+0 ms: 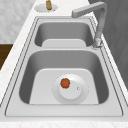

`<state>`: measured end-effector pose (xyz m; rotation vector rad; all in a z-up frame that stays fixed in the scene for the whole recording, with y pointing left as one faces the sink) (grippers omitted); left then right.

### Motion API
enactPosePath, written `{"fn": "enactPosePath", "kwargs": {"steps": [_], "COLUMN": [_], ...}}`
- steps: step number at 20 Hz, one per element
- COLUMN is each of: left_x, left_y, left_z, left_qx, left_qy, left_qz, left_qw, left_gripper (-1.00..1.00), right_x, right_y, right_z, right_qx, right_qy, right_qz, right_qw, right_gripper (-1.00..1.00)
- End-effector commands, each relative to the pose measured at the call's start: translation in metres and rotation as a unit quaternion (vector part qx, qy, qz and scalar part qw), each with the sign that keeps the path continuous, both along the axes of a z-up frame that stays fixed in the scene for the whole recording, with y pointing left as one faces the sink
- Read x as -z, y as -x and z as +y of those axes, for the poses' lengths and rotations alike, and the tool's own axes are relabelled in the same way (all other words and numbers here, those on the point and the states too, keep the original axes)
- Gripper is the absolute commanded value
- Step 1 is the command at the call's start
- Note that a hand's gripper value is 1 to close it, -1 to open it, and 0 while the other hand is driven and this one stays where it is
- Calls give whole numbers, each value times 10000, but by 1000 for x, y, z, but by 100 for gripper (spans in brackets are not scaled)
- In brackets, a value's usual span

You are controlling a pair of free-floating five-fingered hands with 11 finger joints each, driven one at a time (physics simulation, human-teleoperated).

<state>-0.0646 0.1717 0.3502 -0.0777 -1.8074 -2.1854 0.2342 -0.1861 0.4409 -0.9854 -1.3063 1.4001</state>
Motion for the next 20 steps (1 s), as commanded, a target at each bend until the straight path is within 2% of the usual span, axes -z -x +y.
{"fn": "enactPosePath", "kwargs": {"steps": [1,20], "left_x": [0,0], "left_y": [0,0], "left_z": [0,0], "left_qx": [0,0], "left_qy": [0,0], "left_qz": [0,0], "left_qw": [10000,10000], "left_gripper": [0,0], "right_x": [16,76], "right_y": [0,1], "right_z": [-27,-150], "right_qx": [-136,-172], "right_qy": [0,-3], "right_qz": [87,64], "right_qw": [9999,9998], "right_gripper": [100,100]}}
